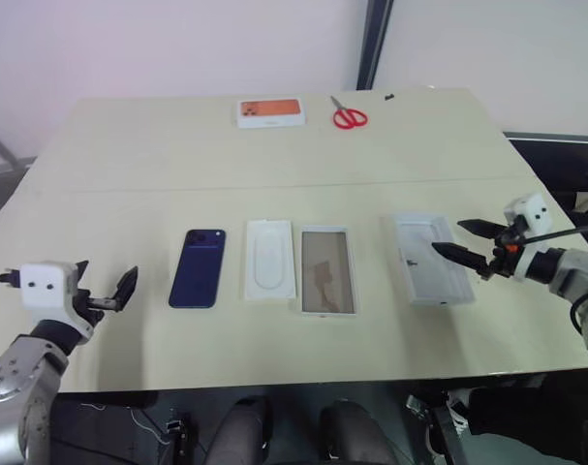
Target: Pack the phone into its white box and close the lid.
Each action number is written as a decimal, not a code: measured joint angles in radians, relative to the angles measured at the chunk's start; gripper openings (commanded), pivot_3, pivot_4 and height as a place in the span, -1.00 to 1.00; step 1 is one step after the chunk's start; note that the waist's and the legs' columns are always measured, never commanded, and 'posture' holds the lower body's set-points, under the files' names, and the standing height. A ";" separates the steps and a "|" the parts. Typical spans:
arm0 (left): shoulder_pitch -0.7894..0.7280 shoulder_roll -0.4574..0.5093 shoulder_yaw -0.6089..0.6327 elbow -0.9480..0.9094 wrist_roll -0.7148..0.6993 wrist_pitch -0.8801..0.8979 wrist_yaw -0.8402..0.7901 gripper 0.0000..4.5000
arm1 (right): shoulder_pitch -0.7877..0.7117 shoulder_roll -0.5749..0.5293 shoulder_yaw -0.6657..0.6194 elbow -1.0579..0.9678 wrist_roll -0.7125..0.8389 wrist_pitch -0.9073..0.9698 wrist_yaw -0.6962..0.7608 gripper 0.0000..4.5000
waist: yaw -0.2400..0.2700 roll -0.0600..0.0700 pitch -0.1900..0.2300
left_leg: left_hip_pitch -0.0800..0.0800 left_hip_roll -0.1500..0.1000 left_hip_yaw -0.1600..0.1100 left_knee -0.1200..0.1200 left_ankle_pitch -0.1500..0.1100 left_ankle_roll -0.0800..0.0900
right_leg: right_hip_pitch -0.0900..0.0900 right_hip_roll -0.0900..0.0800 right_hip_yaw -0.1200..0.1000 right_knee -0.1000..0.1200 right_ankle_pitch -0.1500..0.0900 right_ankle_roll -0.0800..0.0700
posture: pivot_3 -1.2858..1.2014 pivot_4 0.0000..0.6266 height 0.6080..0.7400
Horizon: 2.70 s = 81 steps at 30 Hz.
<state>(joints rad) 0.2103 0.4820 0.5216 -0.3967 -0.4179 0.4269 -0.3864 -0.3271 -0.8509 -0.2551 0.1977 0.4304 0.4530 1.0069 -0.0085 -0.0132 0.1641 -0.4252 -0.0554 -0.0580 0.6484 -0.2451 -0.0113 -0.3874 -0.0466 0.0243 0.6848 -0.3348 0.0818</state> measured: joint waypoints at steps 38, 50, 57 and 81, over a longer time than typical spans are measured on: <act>-0.548 -0.364 -0.273 -0.113 -0.292 0.979 0.394 0.99 | 0.038 0.134 0.326 -0.622 -0.026 0.097 -0.112 1.00 | 0.018 -0.002 0.000 | 0.000 0.000 -0.001 0.004 0.000 -0.001 | 0.000 0.002 -0.001 0.002 0.000 0.000 | 0.03 -0.52 1.00; -0.615 -0.469 -0.150 -0.093 -0.267 1.143 0.429 0.63 | 0.054 0.134 0.326 -0.591 -0.064 0.046 -0.115 1.00 | 0.021 -0.002 0.001 | 0.000 0.000 0.000 0.004 0.002 -0.003 | 0.000 0.002 -0.001 0.002 0.000 0.000 | 0.03 -0.52 1.00; -0.627 -0.487 -0.124 -0.077 -0.227 1.166 0.424 -0.91 | 0.088 0.134 0.326 -0.591 -0.074 0.040 -0.123 1.00 | 0.020 -0.002 0.001 | 0.000 0.000 0.000 0.004 0.002 -0.003 | 0.000 0.002 -0.001 0.002 0.000 0.000 | 0.03 -0.52 1.00; -0.748 -0.663 0.040 -0.111 -0.359 1.179 0.381 -0.96 | 0.106 0.102 0.221 -0.467 -0.067 0.019 -0.116 1.00 | 0.018 -0.003 0.001 | 0.000 0.000 0.000 0.004 0.002 -0.004 | 0.001 0.002 0.000 0.002 0.000 0.001 | 0.03 -0.52 1.00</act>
<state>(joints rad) -0.5375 -0.1811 0.5620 -0.5082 -0.7767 1.6059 -0.0051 -0.2211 -0.7488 -0.0337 -0.2696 0.3635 0.4717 0.8910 0.0095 -0.0167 0.1656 -0.4254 -0.0556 -0.0581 0.6526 -0.2428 -0.0151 -0.3861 -0.0447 0.0240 0.6865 -0.3347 0.0824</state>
